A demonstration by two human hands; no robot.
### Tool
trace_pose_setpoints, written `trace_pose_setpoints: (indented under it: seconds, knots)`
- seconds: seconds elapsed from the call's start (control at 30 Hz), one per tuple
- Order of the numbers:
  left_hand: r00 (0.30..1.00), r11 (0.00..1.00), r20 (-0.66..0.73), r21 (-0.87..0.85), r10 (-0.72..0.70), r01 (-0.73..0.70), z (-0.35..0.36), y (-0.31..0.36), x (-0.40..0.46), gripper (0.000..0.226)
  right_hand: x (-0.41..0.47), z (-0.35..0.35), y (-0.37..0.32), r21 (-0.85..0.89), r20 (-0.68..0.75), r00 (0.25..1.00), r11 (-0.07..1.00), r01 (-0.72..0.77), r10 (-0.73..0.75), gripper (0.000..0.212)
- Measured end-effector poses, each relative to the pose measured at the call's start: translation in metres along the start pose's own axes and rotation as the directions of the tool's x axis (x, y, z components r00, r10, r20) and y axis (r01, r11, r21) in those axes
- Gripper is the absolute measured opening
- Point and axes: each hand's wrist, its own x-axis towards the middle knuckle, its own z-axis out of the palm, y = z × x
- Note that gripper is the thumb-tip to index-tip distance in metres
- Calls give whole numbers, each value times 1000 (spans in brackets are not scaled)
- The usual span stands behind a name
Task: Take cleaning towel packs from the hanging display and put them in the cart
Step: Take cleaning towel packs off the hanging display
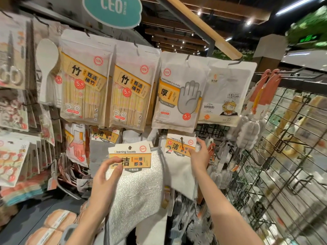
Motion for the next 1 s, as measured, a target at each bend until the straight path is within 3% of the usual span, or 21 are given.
trace_pose_setpoints:
  seconds: [0.2, 0.43, 0.57, 0.7, 0.83, 1.0]
  knots:
    - [997, 996, -7, -52, -75, 74, 6, 2, 0, 19, 8, 4, -1, -53, 10, 1000, 999, 10, -9, 46]
    - [995, 993, 33, -67, -93, 95, 4, 4, -4, 28, -7, -9, -7, -151, 134, 991, 988, 14, 6, 66]
    - [996, 994, 34, -75, -79, 81, 7, 7, -9, 27, -29, -20, -15, -151, 166, 984, 984, 90, -64, 56]
    - [995, 992, 49, -91, -85, 90, 9, 5, -12, 29, -59, -21, -34, -40, 339, 935, 991, 125, -104, 38]
    - [993, 988, 75, -116, -90, 98, 15, 4, -15, 29, -88, -13, -52, 13, 533, 837, 990, 140, -125, 36]
    - [993, 987, 87, -135, -80, 91, 18, 1, -21, 30, -105, -5, -54, -19, 547, 824, 982, 187, -146, 45]
